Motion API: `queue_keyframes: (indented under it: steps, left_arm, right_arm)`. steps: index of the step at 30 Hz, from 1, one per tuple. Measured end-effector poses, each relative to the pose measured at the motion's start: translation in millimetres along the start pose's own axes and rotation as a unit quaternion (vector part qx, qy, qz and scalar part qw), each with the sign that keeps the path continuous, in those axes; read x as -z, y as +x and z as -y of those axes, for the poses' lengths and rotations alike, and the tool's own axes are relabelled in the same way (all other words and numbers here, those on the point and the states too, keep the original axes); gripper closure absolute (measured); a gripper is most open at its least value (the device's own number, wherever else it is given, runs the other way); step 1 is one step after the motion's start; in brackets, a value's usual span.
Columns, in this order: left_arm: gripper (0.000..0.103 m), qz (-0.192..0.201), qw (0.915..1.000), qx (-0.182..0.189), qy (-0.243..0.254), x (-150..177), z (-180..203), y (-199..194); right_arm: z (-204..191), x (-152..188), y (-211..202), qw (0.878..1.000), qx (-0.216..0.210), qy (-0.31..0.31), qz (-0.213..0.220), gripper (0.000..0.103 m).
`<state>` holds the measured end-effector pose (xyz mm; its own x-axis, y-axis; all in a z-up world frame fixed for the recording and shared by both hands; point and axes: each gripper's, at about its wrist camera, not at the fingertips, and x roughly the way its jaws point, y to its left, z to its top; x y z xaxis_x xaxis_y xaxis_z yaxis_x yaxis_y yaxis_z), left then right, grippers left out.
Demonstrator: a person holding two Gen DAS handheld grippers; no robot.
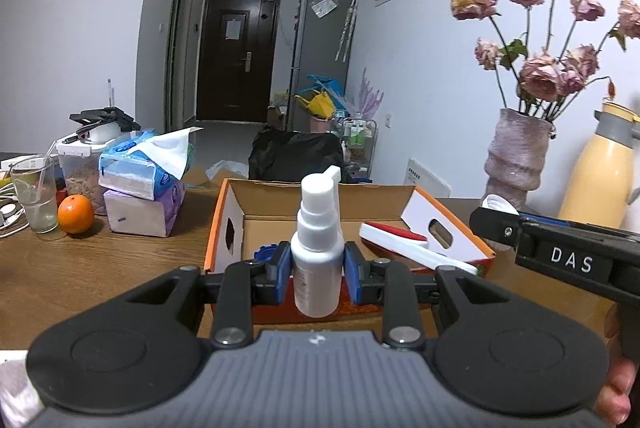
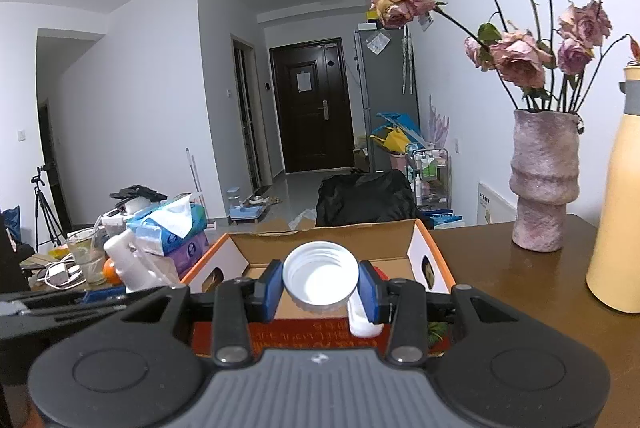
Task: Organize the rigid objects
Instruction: 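Carry the white cap in the right gripper while the left carries the spray bottle over the box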
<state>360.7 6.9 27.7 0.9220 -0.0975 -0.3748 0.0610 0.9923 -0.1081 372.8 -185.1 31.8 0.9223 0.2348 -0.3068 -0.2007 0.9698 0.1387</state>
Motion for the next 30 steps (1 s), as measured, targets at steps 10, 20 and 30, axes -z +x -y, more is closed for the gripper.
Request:
queue_keyframes:
  steps: [10,20,30]
  left_arm:
    - [0.074,-0.003,0.9998,-0.015,-0.016,-13.5,-8.7,39.4]
    - [0.074,-0.017,0.9994,-0.025,-0.019,-22.8,-14.6,85.5]
    - [0.074,-0.025,0.9990,-0.037,-0.008,-28.7,-18.7,121.9]
  right_arm:
    - [-4.1,-12.5,43.8,1.000,-0.007,-0.005,-0.017,0.064]
    - [-11.4,-24.0,85.7,0.999,-0.010,-0.022,-0.042,0.064]
    - [-10.7,-28.0,127.4,0.997,-0.004,-0.039,-0.069,0.064]
